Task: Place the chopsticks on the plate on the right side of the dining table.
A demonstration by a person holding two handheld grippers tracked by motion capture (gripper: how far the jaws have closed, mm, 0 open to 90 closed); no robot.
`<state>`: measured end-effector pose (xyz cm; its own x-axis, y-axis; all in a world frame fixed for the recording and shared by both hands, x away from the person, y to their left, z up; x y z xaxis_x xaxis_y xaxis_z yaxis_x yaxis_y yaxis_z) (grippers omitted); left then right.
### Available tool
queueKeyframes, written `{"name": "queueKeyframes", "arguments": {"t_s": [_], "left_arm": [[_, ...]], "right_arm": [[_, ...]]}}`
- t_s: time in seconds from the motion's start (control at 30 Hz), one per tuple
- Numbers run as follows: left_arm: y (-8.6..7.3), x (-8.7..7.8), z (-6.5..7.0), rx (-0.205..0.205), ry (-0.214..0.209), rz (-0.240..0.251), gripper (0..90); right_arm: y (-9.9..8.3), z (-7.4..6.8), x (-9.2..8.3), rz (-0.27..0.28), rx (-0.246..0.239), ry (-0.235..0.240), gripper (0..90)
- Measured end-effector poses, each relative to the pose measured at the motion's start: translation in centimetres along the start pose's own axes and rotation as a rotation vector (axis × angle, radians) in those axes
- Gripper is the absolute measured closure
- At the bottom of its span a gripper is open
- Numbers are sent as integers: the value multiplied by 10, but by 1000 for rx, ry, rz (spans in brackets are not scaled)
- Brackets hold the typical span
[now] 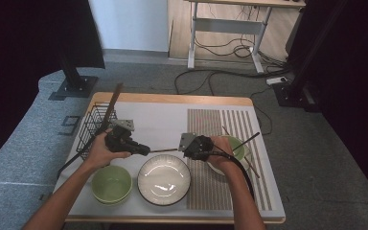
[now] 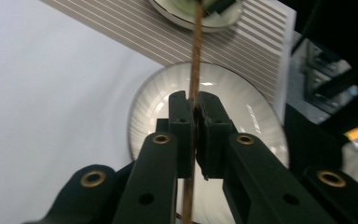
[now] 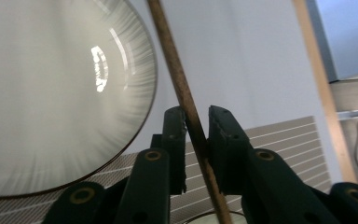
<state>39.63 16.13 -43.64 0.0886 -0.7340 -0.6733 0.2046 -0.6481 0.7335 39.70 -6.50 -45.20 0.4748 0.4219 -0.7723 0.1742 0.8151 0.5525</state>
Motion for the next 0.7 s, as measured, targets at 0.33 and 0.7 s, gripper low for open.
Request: {"name": "queueKeyframes", "arguments": {"t_s": [0.33,0.7], "left_arm": [[8,-16,-16,-17,254,128,588],[9,-23,-13,-31,313,208,530]], "right_arm": [[-13,-8,3,23,96,78,846],[-23,-6,7,24,221,92,845]]}}
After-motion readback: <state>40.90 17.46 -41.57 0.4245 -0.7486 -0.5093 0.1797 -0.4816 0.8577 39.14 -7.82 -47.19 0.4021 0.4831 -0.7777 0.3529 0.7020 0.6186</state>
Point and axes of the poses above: each handheld gripper's, and its own axes: x roughly forward along the jaws, y roughly out of its top, z roughly to its right, the point moved 5 cm from there along x, roughly forward along the jaws, and after that the axes turned 14 degrees about x, right-handed, at the moved point
